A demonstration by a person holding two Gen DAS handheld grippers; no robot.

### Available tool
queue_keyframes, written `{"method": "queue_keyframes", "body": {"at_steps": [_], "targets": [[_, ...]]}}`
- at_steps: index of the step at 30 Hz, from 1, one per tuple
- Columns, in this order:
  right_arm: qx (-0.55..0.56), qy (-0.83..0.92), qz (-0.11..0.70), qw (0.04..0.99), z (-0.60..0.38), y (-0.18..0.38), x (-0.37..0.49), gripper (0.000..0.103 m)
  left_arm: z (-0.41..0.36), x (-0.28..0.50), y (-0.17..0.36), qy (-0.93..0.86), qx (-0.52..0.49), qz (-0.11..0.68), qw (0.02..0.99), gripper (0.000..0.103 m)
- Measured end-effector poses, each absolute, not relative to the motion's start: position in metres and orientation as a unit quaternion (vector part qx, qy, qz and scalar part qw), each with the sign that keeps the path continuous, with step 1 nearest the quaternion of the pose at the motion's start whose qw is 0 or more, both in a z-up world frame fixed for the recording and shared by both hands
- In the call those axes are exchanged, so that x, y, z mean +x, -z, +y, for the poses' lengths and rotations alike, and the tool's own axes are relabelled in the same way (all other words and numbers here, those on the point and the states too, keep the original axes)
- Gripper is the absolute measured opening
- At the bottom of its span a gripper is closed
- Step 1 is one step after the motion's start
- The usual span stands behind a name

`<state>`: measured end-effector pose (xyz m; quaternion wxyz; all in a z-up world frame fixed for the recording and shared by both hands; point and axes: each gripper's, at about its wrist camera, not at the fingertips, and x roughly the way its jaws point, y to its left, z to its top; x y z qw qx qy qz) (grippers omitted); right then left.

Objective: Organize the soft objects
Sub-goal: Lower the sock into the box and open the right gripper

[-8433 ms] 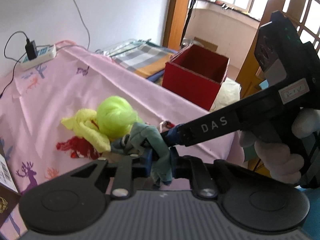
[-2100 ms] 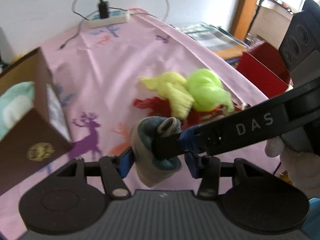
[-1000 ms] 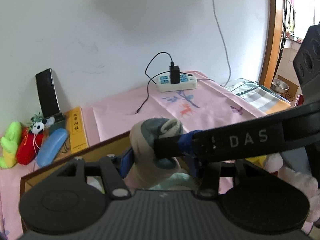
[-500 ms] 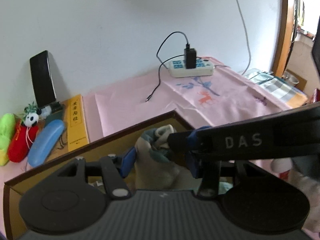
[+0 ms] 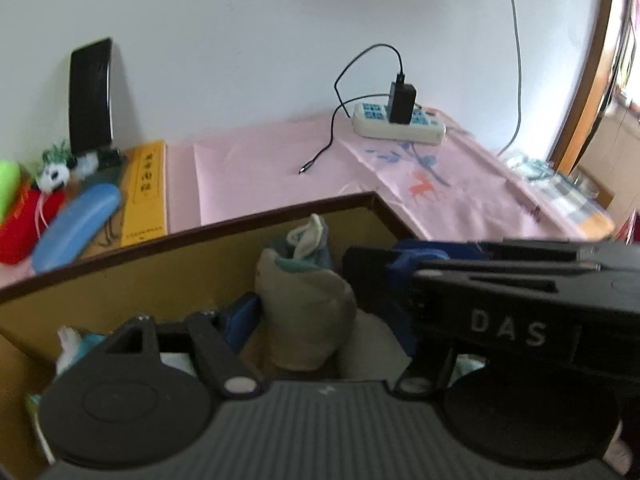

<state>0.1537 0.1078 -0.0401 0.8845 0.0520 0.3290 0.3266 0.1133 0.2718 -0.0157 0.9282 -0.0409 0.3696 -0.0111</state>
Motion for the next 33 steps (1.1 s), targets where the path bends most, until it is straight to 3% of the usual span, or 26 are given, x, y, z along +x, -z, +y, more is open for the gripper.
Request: {"method": "queue_keyframes", "body": {"at_steps": [33], "targets": [[0.069, -0.319, 0.321, 0.889, 0.106, 0.042, 0.153, 0.010, 0.263, 0.119, 0.021, -0.009, -0.007, 0.390, 0.921, 0.078]]}}
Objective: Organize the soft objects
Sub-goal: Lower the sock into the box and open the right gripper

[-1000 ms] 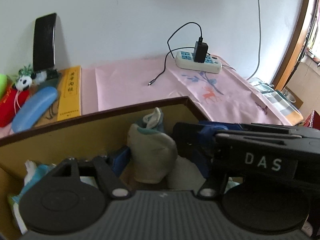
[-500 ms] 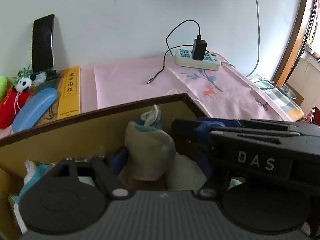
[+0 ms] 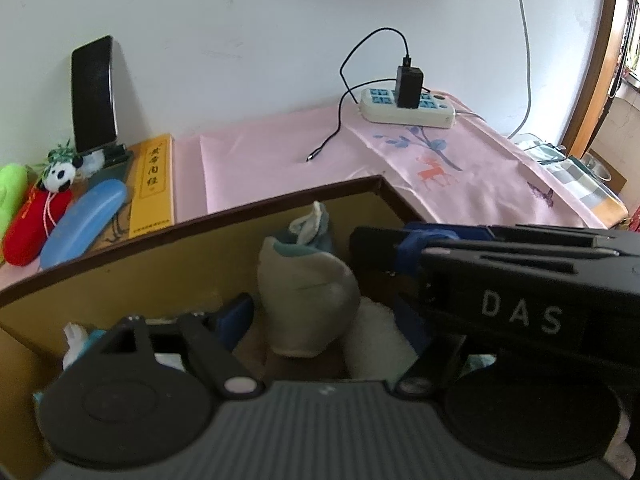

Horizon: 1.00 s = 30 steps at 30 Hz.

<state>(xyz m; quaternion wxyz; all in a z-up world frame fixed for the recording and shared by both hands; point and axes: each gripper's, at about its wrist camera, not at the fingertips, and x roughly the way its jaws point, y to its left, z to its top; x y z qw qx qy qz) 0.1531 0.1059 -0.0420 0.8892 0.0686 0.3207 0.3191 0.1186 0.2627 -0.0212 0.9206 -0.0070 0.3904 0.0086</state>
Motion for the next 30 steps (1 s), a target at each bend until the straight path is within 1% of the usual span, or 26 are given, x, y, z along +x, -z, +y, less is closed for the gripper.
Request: {"method": "queue_keyframes", "body": {"at_steps": [11, 14, 15, 24, 27, 30], "targets": [[0.081, -0.320, 0.320, 0.888, 0.104, 0.044, 0.153, 0.010, 0.260, 0.118, 0.022, -0.022, 0.005, 0.396, 0.918, 0.082], [0.085, -0.320, 0.320, 0.888, 0.103, 0.045, 0.153, 0.010, 0.260, 0.120, 0.022, -0.027, 0.009, 0.399, 0.917, 0.087], [0.086, -0.320, 0.320, 0.888, 0.103, 0.045, 0.153, 0.010, 0.260, 0.120, 0.023, -0.030, 0.011, 0.400, 0.916, 0.093], [0.078, -0.319, 0.318, 0.889, 0.105, 0.044, 0.151, 0.011, 0.259, 0.121, 0.024, -0.028, 0.013, 0.403, 0.915, 0.093], [0.068, -0.321, 0.316, 0.890, 0.106, 0.042, 0.148, 0.013, 0.258, 0.119, 0.023, -0.031, 0.014, 0.401, 0.916, 0.094], [0.071, -0.321, 0.321, 0.888, 0.103, 0.040, 0.142, 0.016, 0.254, 0.110, 0.015, -0.059, 0.033, 0.375, 0.925, 0.093]]}}
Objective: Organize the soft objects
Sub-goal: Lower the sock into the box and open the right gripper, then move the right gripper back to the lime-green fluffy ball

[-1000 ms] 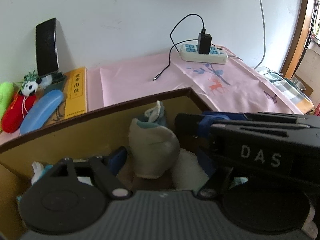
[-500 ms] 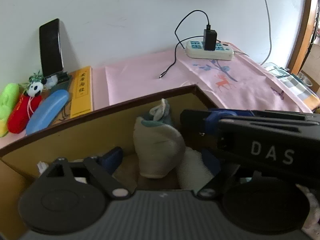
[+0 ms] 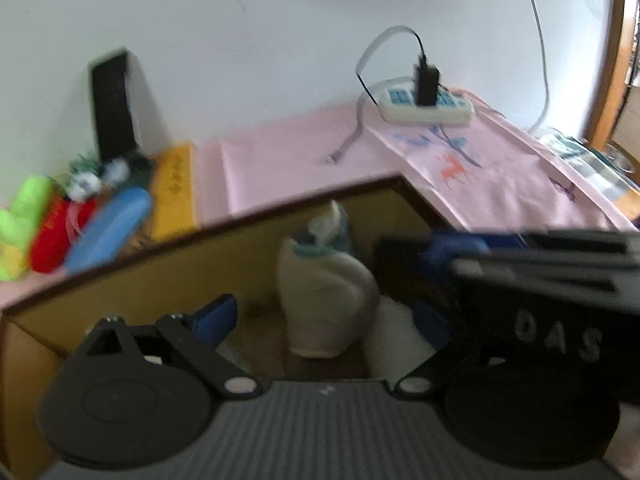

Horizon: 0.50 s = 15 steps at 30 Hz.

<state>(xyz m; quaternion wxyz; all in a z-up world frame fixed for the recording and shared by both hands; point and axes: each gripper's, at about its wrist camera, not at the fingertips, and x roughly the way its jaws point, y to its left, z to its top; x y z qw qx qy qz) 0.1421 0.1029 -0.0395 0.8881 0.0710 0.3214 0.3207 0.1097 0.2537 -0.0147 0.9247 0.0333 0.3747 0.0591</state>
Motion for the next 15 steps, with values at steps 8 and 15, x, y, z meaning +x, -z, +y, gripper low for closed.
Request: {"method": "queue_keyframes", "body": {"at_steps": [8, 15], "targets": [[0.112, -0.327, 0.325, 0.880, 0.066, 0.017, 0.114, 0.016, 0.238, 0.061, -0.026, -0.067, 0.018, 0.337, 0.939, 0.093], [0.130, -0.323, 0.323, 0.880, 0.029, 0.006, 0.092, 0.016, 0.207, 0.018, -0.049, -0.060, 0.017, 0.314, 0.947, 0.093]]}}
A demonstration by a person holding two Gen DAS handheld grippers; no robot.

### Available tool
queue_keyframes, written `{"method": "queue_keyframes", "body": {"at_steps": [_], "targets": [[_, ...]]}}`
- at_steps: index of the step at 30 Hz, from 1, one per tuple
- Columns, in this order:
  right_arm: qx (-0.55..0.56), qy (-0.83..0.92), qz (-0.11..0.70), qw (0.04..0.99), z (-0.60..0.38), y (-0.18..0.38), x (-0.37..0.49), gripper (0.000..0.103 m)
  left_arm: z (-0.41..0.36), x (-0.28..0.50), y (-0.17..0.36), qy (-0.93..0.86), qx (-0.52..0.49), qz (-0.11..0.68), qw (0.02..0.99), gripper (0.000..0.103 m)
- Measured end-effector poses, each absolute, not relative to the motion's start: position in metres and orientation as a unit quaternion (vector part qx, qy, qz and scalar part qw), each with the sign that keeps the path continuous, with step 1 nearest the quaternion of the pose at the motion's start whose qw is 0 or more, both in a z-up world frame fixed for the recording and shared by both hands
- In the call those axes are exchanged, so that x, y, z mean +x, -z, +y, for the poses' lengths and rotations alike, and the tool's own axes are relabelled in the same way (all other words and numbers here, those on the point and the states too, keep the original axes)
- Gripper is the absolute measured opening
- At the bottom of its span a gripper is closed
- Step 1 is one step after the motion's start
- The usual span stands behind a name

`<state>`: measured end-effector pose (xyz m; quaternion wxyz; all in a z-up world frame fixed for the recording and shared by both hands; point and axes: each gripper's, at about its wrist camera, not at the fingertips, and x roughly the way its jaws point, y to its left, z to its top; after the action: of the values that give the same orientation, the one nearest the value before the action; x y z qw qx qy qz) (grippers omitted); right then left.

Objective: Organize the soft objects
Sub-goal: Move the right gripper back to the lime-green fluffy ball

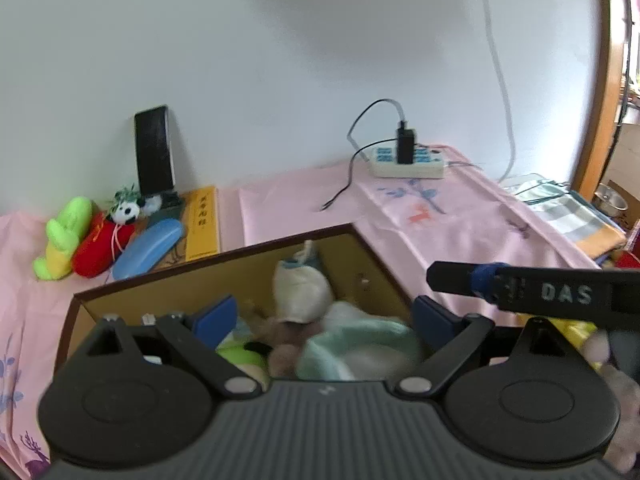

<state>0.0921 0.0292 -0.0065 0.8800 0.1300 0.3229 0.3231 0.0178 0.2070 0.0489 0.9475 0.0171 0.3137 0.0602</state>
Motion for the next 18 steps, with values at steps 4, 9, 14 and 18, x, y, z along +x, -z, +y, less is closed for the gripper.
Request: {"method": "queue_keyframes", "body": {"at_steps": [4, 9, 14, 18], "targets": [[0.135, -0.325, 0.327, 0.877, 0.005, 0.004, 0.087, 0.017, 0.181, 0.003, -0.049, -0.049, 0.019, 0.317, 0.947, 0.094], [0.133, -0.316, 0.329, 0.880, -0.030, 0.001, 0.084, 0.017, 0.135, -0.003, -0.037, -0.029, 0.030, 0.338, 0.940, 0.094], [0.115, -0.300, 0.346, 0.881, -0.068, 0.009, 0.083, 0.017, 0.093, -0.004, -0.026, -0.005, 0.028, 0.352, 0.936, 0.094], [0.103, -0.289, 0.366, 0.878, -0.092, 0.016, 0.088, 0.017, 0.064, -0.004, -0.014, 0.008, 0.041, 0.367, 0.929, 0.094]]}}
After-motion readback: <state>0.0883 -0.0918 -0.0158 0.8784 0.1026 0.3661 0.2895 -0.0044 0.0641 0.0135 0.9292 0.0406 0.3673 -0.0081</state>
